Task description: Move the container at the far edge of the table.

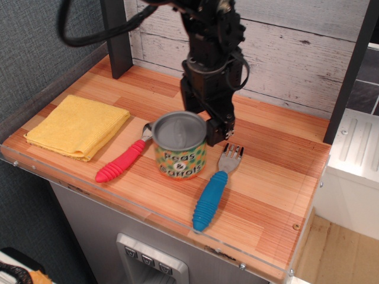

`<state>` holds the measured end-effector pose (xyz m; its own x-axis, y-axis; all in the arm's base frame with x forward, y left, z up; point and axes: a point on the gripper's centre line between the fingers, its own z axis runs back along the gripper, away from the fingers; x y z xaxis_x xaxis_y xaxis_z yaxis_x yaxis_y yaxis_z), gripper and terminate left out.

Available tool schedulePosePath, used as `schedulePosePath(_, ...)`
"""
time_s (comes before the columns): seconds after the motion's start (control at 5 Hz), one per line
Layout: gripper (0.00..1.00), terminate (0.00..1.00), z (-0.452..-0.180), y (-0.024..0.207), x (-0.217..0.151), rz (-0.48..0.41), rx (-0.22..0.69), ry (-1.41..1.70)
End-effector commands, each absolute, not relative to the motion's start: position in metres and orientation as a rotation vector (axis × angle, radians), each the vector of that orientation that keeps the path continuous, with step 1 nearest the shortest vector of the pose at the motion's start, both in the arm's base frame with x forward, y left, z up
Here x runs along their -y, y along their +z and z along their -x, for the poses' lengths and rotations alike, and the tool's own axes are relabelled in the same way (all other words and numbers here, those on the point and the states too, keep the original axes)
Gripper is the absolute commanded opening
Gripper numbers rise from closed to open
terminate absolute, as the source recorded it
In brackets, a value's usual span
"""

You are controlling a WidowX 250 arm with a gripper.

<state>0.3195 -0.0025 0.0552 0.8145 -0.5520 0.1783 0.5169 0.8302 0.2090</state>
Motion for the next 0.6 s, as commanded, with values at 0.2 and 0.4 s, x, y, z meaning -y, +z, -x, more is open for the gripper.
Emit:
schedulePosePath(0.2,1.00,0.00,-0.2990,0.0705,-0.0011,-0.156,0.286,-0.528)
schedulePosePath(0.4,1.00,0.00,-0.3042,0.0778,-0.0044,-0.140,0.308,-0.515)
